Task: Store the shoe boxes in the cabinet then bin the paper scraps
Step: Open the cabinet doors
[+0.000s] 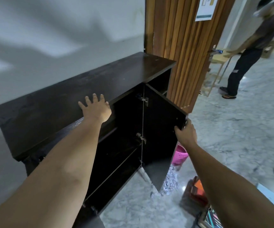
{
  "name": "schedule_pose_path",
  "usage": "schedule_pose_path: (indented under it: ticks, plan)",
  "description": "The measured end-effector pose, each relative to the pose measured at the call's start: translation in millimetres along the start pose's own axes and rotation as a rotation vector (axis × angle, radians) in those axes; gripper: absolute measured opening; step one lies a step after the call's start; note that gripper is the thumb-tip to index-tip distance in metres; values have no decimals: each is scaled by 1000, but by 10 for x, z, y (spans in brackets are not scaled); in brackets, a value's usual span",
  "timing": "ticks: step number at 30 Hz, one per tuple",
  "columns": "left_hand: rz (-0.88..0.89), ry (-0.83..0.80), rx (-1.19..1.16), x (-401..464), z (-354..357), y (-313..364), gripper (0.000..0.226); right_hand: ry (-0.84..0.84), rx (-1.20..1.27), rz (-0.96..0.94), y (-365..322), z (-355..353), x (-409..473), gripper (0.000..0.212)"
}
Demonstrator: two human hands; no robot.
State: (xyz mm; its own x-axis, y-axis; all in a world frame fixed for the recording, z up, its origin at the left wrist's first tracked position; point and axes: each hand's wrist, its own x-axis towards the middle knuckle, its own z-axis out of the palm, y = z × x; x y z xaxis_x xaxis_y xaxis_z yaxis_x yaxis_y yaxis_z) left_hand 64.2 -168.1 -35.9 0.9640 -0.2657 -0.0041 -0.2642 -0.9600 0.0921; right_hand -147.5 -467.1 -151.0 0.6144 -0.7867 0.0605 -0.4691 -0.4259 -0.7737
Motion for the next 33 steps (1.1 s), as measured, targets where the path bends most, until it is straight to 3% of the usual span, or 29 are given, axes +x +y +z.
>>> schedule_pose_path:
  ticks: [4,7,19,24,28,30,33]
  plan:
    - [-3,20,10,-1,34,-14,60,24,74,128,-20,50,98,96]
    - [-2,30,15,-3,30,-9,60,36,145,175,-73,82,261,110]
    - [-2,72,57,-10,69,7,61,74,254,303,-189,225,783,125]
    - [3,16,44,15,28,-6,63,37,207,313,-196,163,739,122]
    - [17,-78,92,5,-7,11,79,-51,147,252,-119,-114,632,108]
    - [154,-11,191,-81,61,148,81,-52,114,194,-72,-298,502,90]
    - [548,120,252,-355,266,622,69,-37,22,126,55,-578,175,72]
